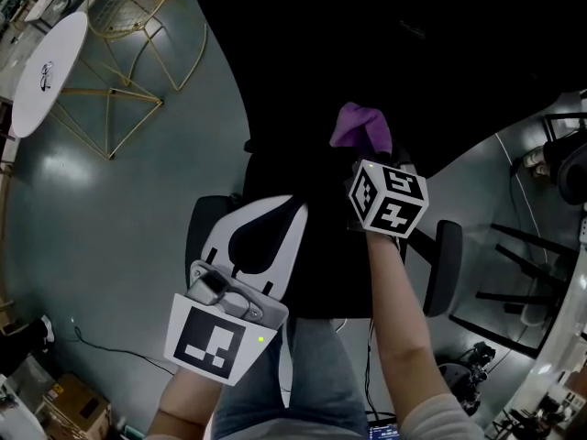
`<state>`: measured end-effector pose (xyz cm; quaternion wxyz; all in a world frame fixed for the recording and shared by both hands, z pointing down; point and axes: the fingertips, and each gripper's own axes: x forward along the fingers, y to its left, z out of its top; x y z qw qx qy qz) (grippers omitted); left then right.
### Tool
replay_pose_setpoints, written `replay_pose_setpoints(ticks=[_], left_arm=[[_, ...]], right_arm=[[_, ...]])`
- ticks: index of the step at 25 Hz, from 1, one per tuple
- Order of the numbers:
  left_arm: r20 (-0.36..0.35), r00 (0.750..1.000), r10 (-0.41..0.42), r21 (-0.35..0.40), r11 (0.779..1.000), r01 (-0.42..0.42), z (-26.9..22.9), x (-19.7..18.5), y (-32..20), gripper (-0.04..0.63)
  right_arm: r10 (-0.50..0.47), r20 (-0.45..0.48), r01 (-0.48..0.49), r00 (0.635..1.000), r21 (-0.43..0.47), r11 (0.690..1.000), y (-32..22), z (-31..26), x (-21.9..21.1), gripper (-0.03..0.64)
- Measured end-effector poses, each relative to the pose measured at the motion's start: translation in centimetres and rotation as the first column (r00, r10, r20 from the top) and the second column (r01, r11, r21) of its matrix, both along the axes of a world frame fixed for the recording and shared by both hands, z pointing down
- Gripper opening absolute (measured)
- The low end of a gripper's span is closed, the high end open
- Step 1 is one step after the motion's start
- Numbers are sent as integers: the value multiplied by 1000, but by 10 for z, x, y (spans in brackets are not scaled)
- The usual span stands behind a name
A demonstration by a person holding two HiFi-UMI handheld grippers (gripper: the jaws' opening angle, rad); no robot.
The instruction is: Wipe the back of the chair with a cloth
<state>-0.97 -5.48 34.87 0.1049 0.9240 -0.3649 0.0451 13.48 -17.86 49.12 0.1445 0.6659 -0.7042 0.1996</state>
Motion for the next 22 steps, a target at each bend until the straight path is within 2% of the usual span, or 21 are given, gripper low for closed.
replay_pose_setpoints(ticks=[7, 14, 22], left_arm=[[1, 998, 63, 0, 998, -63, -1, 33, 0, 12], [-7, 994, 109, -5, 994, -109, 0, 62, -3, 12], [-5, 987, 161, -10, 987, -161, 2, 96, -4, 12]], right_arm=[[40, -16, -41, 999, -12, 999, 10, 2, 37, 46], [133, 10, -133, 991, -31, 991, 22, 7, 90, 46], [175, -4, -175, 984, -36, 984, 33, 7, 134, 46]])
